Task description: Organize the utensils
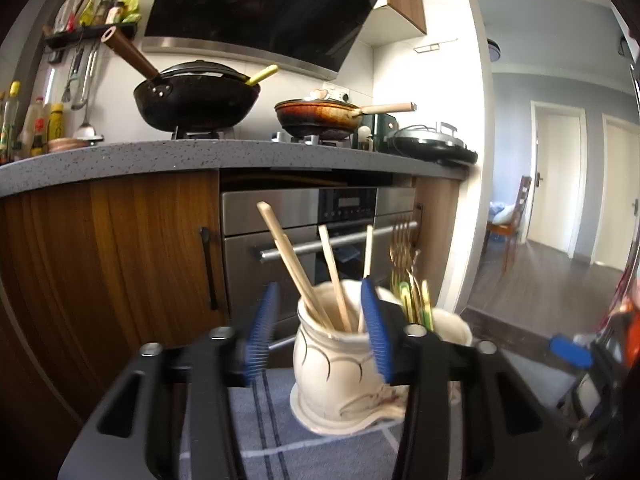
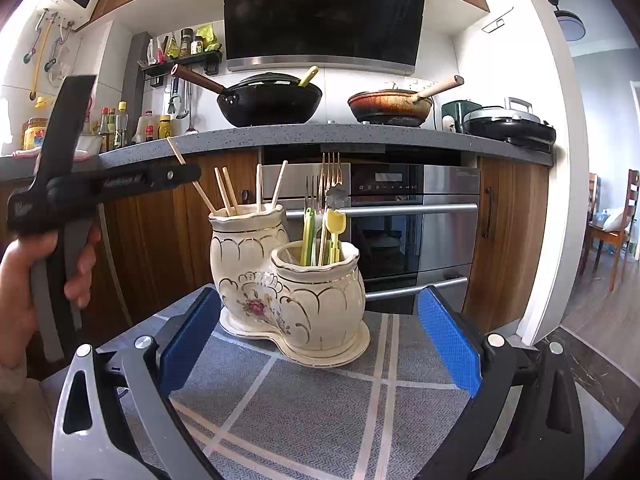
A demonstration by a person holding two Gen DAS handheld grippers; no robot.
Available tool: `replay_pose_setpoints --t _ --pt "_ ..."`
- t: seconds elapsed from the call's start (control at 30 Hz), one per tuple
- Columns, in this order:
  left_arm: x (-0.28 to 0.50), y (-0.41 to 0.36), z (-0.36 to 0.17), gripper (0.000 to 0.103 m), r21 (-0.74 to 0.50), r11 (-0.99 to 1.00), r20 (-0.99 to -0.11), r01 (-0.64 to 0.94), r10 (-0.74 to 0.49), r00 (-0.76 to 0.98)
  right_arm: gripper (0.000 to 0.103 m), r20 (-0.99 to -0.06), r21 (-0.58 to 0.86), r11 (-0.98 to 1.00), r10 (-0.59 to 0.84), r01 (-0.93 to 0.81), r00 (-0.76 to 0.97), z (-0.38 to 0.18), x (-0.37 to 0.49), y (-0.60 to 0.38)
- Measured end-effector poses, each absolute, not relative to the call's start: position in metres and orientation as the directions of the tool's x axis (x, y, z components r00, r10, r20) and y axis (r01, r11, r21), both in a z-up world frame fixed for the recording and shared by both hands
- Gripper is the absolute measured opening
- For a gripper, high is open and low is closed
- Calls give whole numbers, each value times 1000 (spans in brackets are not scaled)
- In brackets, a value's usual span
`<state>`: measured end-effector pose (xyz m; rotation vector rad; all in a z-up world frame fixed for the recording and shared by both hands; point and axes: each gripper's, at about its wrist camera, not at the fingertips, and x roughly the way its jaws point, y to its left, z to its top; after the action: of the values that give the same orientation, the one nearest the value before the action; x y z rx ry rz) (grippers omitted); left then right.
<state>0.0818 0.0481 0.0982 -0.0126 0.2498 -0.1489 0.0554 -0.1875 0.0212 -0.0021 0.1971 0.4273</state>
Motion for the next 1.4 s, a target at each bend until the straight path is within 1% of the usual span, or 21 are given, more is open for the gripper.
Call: replay_pose_setpoints --t 0.1,0.2,0.23,0.27,0.3,0.47,0.63,0.7,0.73,0.9,1.07,1.4 --pt "70 45 88 58 -9 988 -253 156 -153 955 98 -187 44 910 412 -411 892 22 54 -188" --pt "57 44 74 59 20 986 -260 166 -155 953 98 -175 47 910 413 -412 894 23 54 -190" --pt "54 43 69 63 32 986 -266 166 -152 952 98 -174 46 911 411 -410 895 23 54 -191" --pt "51 42 64 78 40 985 -272 167 -150 951 98 -173 46 912 409 -407 896 23 55 -191" --pt "46 41 57 82 45 985 -267 168 -150 952 98 -175 48 913 407 -405 896 23 55 -191" --pt "35 36 38 83 79 979 -263 186 -160 951 98 -186 41 918 396 -395 899 22 58 -189" --pt "33 43 30 85 40 981 -263 192 -175 949 98 -201 32 922 385 -387 901 21 59 -187" --pt "31 47 26 88 25 982 -260 186 -173 950 98 -213 38 923 381 -382 900 20 61 -188" --pt "31 48 25 92 19 983 -259 185 -174 950 98 -216 39 924 380 -381 899 19 61 -189" --pt "31 53 25 93 1 983 -256 183 -177 950 98 -210 24 931 361 -364 909 19 59 -188" --pt "35 55 24 96 0 987 -271 162 -156 950 98 -197 7 930 361 -367 911 20 56 -186" --pt "36 54 24 97 10 989 -277 145 -136 951 98 -194 10 934 353 -358 915 20 55 -187"
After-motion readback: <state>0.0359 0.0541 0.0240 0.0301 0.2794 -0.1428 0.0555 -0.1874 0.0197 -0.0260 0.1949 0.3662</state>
